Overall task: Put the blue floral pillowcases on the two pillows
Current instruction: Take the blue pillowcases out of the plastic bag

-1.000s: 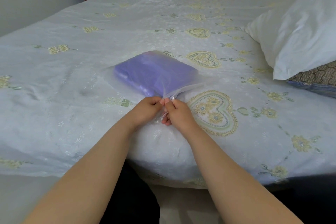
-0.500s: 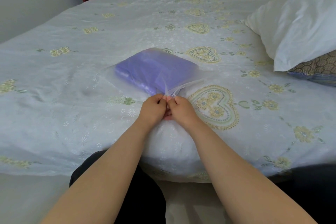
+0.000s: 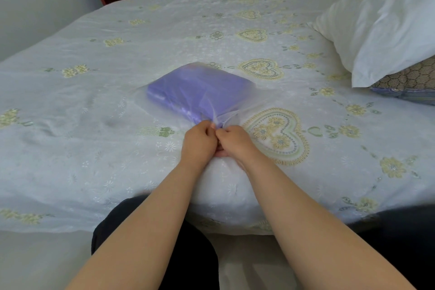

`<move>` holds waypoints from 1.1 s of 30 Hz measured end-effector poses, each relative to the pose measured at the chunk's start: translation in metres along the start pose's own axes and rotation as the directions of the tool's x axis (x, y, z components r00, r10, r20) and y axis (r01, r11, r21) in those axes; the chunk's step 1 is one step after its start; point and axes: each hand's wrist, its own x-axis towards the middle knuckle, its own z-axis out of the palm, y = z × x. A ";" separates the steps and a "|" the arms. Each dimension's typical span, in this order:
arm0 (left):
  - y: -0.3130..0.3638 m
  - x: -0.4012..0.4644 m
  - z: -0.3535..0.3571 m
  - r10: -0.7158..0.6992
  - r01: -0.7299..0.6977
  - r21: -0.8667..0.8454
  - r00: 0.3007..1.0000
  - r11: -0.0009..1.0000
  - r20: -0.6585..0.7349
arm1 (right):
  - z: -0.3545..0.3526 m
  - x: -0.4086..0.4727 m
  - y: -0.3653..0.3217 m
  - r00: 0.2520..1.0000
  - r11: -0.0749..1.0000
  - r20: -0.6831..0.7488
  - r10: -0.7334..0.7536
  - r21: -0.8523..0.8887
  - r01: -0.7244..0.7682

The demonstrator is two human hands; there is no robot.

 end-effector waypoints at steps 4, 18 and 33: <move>-0.002 0.009 -0.005 0.017 -0.014 0.043 0.998 0.999 -0.057 | 0.002 -0.014 0.003 0.998 0.987 0.019 0.056 0.148 -0.058; 0.003 -0.017 -0.033 0.244 -0.267 0.374 0.964 0.888 0.108 | -0.010 -0.020 0.009 0.937 0.989 -0.320 -0.144 -0.062 0.131; 0.018 -0.018 -0.029 0.491 -0.417 0.335 0.853 0.845 -0.178 | -0.036 -0.020 -0.002 0.869 0.785 -0.358 -0.342 -0.617 0.055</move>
